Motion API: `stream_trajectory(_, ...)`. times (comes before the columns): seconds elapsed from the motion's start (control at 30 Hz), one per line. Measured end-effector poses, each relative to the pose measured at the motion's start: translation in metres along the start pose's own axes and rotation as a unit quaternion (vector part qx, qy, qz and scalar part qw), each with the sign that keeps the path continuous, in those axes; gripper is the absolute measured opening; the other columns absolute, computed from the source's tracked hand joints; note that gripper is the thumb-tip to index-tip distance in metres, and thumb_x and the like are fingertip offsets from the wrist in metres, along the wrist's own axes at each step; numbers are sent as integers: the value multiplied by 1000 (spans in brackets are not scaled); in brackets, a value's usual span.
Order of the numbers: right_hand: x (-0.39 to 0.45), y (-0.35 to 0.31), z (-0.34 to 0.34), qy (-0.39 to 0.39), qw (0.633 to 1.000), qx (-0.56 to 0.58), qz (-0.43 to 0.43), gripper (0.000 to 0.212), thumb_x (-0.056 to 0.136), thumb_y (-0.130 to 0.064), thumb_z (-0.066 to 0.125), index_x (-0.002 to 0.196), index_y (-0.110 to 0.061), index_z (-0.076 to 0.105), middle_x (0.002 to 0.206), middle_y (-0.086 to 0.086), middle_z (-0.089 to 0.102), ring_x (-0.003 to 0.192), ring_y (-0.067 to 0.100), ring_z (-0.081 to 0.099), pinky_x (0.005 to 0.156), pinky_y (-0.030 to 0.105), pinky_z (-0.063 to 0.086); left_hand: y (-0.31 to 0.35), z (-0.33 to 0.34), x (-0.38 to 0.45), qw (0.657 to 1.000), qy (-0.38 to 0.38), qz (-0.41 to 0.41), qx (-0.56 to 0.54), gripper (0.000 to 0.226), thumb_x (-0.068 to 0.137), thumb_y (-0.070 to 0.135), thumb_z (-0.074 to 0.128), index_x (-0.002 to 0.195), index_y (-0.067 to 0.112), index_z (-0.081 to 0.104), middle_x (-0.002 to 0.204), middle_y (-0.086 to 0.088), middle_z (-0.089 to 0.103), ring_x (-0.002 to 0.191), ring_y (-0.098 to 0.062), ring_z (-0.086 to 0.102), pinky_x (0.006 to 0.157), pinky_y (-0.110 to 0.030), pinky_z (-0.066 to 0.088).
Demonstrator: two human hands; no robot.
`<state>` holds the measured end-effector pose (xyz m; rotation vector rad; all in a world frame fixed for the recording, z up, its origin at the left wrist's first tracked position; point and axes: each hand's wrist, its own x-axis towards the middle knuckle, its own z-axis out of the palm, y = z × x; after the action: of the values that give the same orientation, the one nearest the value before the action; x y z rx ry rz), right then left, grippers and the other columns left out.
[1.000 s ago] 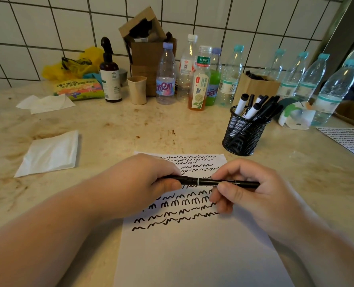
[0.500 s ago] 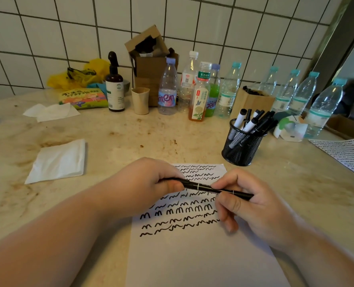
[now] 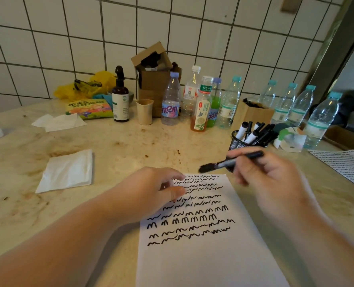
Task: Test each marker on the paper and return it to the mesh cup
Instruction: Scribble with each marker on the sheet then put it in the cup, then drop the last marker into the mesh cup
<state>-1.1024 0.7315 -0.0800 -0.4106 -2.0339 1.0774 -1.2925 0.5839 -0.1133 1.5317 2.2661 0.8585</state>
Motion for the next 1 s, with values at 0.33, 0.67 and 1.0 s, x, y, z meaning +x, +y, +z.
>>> stream_trajectory(0.33,53,-1,-45,206,957,-196,-55,9,100,-29,56,106,-28,63,87,-3,68,76,14,65,66,25,49,-6,3,3,1000,8,11,25,27,92,54,57,118,48,61,87,22,67,73,3,61,59,-13,41)
stream_trajectory(0.67,100,10,-36,97,908,-405,37,28,96,-36,58,98,-10,69,93,11,66,84,31,58,66,33,40,-8,4,4,1000,20,-4,15,18,90,54,60,107,50,65,85,35,63,76,2,63,59,-13,48)
stream_trajectory(1.0,118,27,-21,25,810,-582,66,53,87,-59,60,119,-16,69,123,12,54,118,32,42,95,46,40,-5,4,4,999,17,-9,27,17,91,50,60,108,49,65,86,26,68,80,9,60,64,-14,50)
